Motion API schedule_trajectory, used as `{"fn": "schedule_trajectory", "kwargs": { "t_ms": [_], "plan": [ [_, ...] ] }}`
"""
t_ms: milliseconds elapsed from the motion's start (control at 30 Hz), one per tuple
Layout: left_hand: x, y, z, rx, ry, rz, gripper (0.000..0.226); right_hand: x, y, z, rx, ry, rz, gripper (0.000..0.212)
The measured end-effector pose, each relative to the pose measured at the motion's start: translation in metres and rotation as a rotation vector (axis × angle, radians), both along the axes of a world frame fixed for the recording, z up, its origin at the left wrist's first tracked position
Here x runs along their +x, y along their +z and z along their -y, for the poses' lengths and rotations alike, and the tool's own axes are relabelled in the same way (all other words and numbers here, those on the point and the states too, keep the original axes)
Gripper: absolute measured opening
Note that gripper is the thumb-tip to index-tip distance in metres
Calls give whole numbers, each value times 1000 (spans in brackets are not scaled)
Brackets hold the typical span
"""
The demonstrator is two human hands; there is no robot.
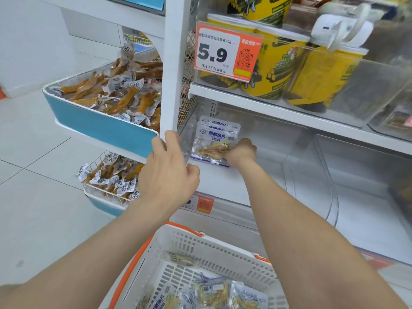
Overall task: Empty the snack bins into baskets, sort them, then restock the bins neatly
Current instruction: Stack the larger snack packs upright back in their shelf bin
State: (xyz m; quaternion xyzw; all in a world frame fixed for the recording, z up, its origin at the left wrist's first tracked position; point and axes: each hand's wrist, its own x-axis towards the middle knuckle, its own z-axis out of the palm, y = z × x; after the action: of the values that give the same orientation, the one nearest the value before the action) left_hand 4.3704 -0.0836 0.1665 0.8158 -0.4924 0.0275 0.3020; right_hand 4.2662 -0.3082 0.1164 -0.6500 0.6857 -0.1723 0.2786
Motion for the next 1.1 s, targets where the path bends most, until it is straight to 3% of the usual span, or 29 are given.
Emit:
{"fn": "schedule_trajectory", "kwargs": {
  "t_ms": [167, 500, 733, 933, 1100],
  "plan": [
    [1, -5, -1, -3, -6, 46, 53, 2, 5, 0, -127, -42, 103, 43],
    [-4, -6, 2, 8, -26, 26, 51, 9, -4, -4, -17, -40, 94, 60],
    [-3, -6, 5, 32, -19, 21, 51, 5, -2, 4, -89, -107, 132, 45],
    [-7, -5, 8, 58, -12, 33, 45, 11, -3, -4, -93, -71, 186, 83],
    [-8, -5, 8, 71, -11, 38, 40, 9, -3, -3, -48, -48, 165, 59]
  ]
}}
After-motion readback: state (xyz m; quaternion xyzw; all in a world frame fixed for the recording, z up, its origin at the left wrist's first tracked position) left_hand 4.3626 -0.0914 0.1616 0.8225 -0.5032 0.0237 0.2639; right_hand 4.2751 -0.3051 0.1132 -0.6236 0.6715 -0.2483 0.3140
